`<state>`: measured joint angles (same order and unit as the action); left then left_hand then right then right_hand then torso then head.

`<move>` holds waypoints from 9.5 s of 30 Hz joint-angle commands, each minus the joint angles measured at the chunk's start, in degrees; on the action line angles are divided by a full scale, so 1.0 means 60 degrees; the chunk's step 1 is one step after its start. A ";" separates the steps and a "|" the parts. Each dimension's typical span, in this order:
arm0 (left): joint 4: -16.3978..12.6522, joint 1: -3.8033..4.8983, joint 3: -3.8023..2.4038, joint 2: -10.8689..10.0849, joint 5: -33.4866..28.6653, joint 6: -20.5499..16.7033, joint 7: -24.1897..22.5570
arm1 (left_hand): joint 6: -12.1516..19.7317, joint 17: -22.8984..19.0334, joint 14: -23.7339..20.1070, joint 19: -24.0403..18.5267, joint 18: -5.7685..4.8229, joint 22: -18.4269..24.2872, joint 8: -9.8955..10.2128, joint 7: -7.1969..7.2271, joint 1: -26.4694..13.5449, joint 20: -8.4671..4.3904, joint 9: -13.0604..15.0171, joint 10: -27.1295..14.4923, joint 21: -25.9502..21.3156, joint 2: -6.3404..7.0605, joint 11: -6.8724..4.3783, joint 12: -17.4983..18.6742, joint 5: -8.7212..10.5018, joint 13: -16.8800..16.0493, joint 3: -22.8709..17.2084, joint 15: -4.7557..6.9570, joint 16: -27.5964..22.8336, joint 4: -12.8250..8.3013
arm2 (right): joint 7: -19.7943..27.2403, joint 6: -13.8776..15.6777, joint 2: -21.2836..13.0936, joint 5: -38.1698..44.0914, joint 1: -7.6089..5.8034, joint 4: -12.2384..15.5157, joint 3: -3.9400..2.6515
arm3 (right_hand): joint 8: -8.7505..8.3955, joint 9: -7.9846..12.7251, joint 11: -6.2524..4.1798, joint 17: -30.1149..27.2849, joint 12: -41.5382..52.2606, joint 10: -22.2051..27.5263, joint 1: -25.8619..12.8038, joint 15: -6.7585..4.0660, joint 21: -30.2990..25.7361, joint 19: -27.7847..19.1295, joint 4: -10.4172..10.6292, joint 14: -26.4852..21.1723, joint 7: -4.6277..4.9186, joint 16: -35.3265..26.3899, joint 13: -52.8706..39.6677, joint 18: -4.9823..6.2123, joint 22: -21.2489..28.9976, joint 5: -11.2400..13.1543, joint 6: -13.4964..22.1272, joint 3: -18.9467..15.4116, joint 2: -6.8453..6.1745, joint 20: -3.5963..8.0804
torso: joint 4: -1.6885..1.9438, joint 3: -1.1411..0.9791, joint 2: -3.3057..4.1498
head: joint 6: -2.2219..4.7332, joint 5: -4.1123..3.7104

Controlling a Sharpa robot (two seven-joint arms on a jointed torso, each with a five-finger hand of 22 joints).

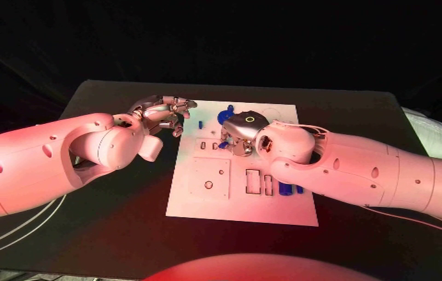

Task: Assemble the parts on the task board

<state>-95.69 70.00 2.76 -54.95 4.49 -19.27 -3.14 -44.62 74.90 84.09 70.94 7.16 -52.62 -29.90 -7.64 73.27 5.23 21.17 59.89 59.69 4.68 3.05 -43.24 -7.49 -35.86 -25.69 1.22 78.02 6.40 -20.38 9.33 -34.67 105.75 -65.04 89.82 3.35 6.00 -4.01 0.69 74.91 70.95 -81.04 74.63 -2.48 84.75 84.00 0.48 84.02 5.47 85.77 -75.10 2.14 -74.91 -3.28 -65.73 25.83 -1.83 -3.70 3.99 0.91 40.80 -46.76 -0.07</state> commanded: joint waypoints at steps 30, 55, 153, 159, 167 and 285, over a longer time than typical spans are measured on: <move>-0.0009 -0.0001 0.0002 0.0019 0.0159 0.0017 0.0099 | -0.0054 0.0305 -0.0032 0.0003 0.0183 0.0023 0.0018 -0.0044 0.0074 -0.0008 -0.0030 -0.0054 -0.0066 -0.0028 0.0004 0.0018 -0.0020 0.0037 0.0001 -0.0042 -0.0026 -0.0065 | 0.0200 -0.0538 0.0237 0.0291 -0.0007 -0.0272 0.0040 | -0.0407 0.0052 0.0227 0.1374 -0.0447 0.0285 -0.0010 0.0041 -0.0035 0.0022 -0.0310 0.0756 0.0256 0.0037 0.0020 0.0051 -0.0748 0.0072 0.0745 -0.0211 -0.0759 -0.0022 | -0.0008 -0.0005 0.0002 | -0.0032 0.0010; 0.0035 -0.0003 0.0008 0.0023 0.0281 0.0075 0.0217 | -0.0045 0.0312 -0.0026 0.0014 0.0181 0.0021 0.0021 -0.0051 0.0075 -0.0007 -0.0046 -0.0062 -0.0068 -0.0048 0.0009 0.0018 -0.0019 0.0058 0.0007 -0.0046 -0.0015 -0.0064 | 0.0293 -0.0164 -0.0063 -0.0660 -0.0005 -0.0330 0.0041 | -0.0405 0.0046 0.0287 0.1406 -0.0512 0.0329 -0.0336 0.0099 -0.0027 0.0040 -0.0116 0.0760 0.0325 0.0050 0.0073 0.0045 -0.0776 0.0076 0.0973 -0.0461 -0.0990 -0.0077 | 0.0002 -0.0011 -0.0001 | -0.0040 -0.0016; 0.0081 -0.0024 0.0014 0.0057 0.0574 0.0312 0.0632 | -0.0011 0.0302 -0.0026 0.0031 0.0180 0.0037 0.0031 -0.0066 0.0090 -0.0001 -0.0086 -0.0093 -0.0091 -0.0043 0.0021 0.0020 -0.0016 0.0109 0.0041 -0.0055 -0.0014 -0.0088 | 0.1329 0.0968 0.0078 -0.2208 0.0093 -0.0841 0.0038 | 0.0267 -0.0207 -0.0085 0.1685 0.0193 -0.0156 0.0408 -0.0169 0.0148 0.0243 -0.0424 0.0819 -0.0125 0.0197 -0.0386 -0.0027 -0.1125 -0.0006 -0.0453 -0.0340 -0.0102 0.0123 | 0.0005 0.0002 -0.0002 | -0.0170 0.0004; 0.0083 -0.0024 0.0014 0.0050 0.0580 0.0312 0.0635 | -0.0011 0.0302 -0.0026 0.0031 0.0180 0.0037 0.0031 -0.0066 0.0090 -0.0001 -0.0086 -0.0093 -0.0091 -0.0043 0.0021 0.0020 -0.0016 0.0109 0.0041 -0.0055 -0.0014 -0.0088 | 0.1402 0.1201 0.0032 -0.2244 0.0096 -0.0826 0.0038 | 0.0297 -0.0225 -0.0100 0.1700 0.0246 -0.0195 0.0423 -0.0186 0.0155 0.0251 -0.0462 0.0822 -0.0142 0.0205 -0.0426 -0.0030 -0.1139 -0.0008 -0.0479 -0.0346 -0.0071 0.0142 | -0.0001 0.0007 -0.0006 | -0.0173 0.0018; 0.0086 -0.0024 0.0014 0.0035 0.0585 0.0313 0.0632 | -0.0011 0.0302 -0.0026 0.0031 0.0180 0.0037 0.0031 -0.0066 0.0090 -0.0001 -0.0086 -0.0093 -0.0091 -0.0043 0.0021 0.0020 -0.0016 0.0109 0.0041 -0.0055 -0.0014 -0.0088 | 0.2120 0.2319 -0.0145 -0.2610 0.0114 -0.0690 0.0035 | 0.0331 -0.0247 -0.0115 0.1715 0.0250 -0.0214 0.0413 -0.0201 0.0164 0.0260 -0.0490 0.0826 -0.0160 0.0213 -0.0432 -0.0034 -0.1157 -0.0008 -0.0507 -0.0370 -0.0055 0.0161 | 0.0003 0.0004 -0.0006 | -0.0137 0.0033; -0.0196 -0.0281 0.0019 0.0594 0.4102 -0.0041 0.2630 | -0.1683 0.2516 0.0986 0.2063 -0.0585 -0.3702 -0.1418 0.0851 -0.0181 -0.0616 -0.0077 0.1715 0.3081 0.0160 -0.0755 -0.1377 0.0674 -0.0302 0.4046 0.0605 0.1996 0.0762 | 0.0199 0.1159 -0.0494 -0.0227 -0.0762 0.0950 -0.0079 | 0.0462 -0.0371 -0.0157 0.1747 0.0166 -0.0270 0.0070 -0.0243 0.0291 0.0393 -0.0575 0.0831 -0.0211 0.0219 -0.0460 -0.0093 -0.1412 0.0019 -0.0403 -0.0788 0.0046 0.0213 | 0.0000 0.0003 0.0003 | 0.0113 0.0173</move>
<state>-96.69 68.35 2.92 -51.52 27.99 -19.84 11.75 -54.25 74.90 83.93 82.93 4.43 -74.77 -38.18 -2.52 71.53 1.64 20.79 69.82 77.88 5.51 -1.54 -51.25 -3.65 -37.64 -1.73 4.43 89.83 10.90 -19.28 15.65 -37.70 104.09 -69.64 95.35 2.87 8.56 -4.47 -0.14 74.95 71.62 -82.25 75.51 -3.59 86.10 83.99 -3.31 83.92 4.32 86.76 -76.77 2.14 -74.95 -3.08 -67.72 21.10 -1.82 -2.89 3.96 0.89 40.83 -46.01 1.01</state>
